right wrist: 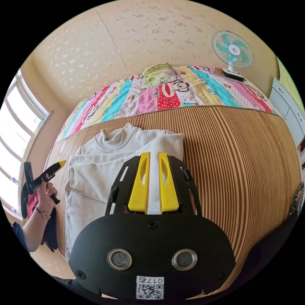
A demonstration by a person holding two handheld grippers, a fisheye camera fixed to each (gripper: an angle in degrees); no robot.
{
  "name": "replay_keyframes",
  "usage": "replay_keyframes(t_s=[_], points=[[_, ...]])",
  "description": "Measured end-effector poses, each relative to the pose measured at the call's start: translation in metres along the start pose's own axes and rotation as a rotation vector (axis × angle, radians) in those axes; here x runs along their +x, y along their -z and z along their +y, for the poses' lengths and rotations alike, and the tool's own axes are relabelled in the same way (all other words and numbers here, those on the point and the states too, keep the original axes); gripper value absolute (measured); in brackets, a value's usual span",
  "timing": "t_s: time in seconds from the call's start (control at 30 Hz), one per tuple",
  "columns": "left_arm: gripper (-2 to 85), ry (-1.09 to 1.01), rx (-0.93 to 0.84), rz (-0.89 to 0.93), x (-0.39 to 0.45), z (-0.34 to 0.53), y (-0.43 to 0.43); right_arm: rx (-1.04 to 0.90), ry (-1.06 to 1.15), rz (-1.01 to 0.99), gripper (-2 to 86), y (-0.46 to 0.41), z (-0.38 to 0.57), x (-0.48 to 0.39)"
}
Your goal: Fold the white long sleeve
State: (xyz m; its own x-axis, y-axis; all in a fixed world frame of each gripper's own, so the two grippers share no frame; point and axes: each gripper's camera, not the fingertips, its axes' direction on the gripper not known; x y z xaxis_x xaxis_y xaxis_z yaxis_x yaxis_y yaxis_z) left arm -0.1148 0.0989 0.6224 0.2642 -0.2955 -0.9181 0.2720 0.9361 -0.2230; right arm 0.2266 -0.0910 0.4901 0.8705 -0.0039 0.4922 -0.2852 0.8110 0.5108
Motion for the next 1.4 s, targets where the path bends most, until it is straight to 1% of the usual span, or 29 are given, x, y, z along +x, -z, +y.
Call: replay_keyframes(t_s=[0.07,0.13,0.17,0.2,0.3,0.37,0.43,0.5,0.57,0.6,0.67,0.87,0.93,0.97,1.0,1.07,1.1,1.17,1.27,1.4], points=[[8.3,-0.004,-0.068,-0.089,0.011,0.007,-0.02,-0.013,0.013,0.008,1.8,-0.001,0.002,0.002],[7.0,-0.009,-0.028,-0.157,0.021,0.019,-0.024,-0.03,0.028,0.024,1.8,-0.003,0.004,0.004],[4.8,-0.01,-0.011,-0.196,0.027,0.025,-0.024,-0.045,0.035,0.034,1.8,-0.004,0.006,0.006],[1.8,-0.022,-0.017,-0.205,0.03,0.031,-0.027,-0.05,0.039,0.037,1.8,-0.005,0.006,0.006],[0.1,0.014,-0.002,-0.153,0.026,0.04,-0.022,-0.044,0.056,0.028,1.9,0.0,0.008,0.011],[0.4,0.026,0.018,-0.134,0.024,0.043,-0.016,-0.031,0.059,0.023,2.2,0.005,0.005,0.016],[3.3,0.035,0.044,-0.142,0.023,0.047,-0.013,-0.021,0.058,0.018,2.3,0.007,0.001,0.019],[7.2,0.036,0.011,-0.159,0.022,0.05,-0.025,-0.019,0.042,0.008,2.3,0.008,-0.003,0.022],[7.9,0.031,0.013,-0.165,0.026,0.058,-0.035,-0.029,0.009,-0.02,2.2,0.006,-0.006,0.028],[7.9,0.026,0.034,-0.185,0.031,0.064,-0.035,-0.032,0.004,-0.027,2.1,0.005,-0.006,0.029],[7.8,0.007,0.023,-0.225,0.042,0.066,-0.037,-0.043,-0.013,-0.039,2.0,0.003,-0.006,0.031],[4.3,-0.113,0.028,-0.326,0.078,0.079,-0.041,-0.054,-0.025,-0.035,1.9,0.007,-0.001,0.042],[3.6,-0.098,0.058,-0.332,0.08,0.082,-0.032,-0.055,-0.038,-0.041,1.9,0.01,-0.001,0.05],[3.0,-0.111,0.116,-0.338,0.084,0.085,-0.02,-0.048,-0.058,-0.034,1.9,0.015,-0.002,0.057],[2.5,-0.166,0.166,-0.357,0.095,0.086,-0.009,-0.04,-0.074,-0.024,1.8,0.019,-0.002,0.06],[2.1,-0.218,0.206,-0.412,0.109,0.084,0.0,0.02,-0.167,0.005,1.6,0.036,-0.002,0.077],[1.9,-0.221,0.226,-0.406,0.111,0.08,0.005,0.035,-0.19,0.003,1.5,0.04,-0.002,0.081],[1.7,-0.198,0.246,-0.373,0.106,0.072,0.011,0.077,-0.294,-0.017,1.0,0.049,-0.007,0.099],[1.9,-0.118,0.19,-0.355,0.084,0.059,-0.002,0.094,-0.338,-0.025,0.6,0.046,-0.021,0.112],[2.9,-0.011,0.102,-0.308,0.049,0.058,-0.032,0.08,-0.272,0.012,0.4,0.027,-0.048,0.112]])
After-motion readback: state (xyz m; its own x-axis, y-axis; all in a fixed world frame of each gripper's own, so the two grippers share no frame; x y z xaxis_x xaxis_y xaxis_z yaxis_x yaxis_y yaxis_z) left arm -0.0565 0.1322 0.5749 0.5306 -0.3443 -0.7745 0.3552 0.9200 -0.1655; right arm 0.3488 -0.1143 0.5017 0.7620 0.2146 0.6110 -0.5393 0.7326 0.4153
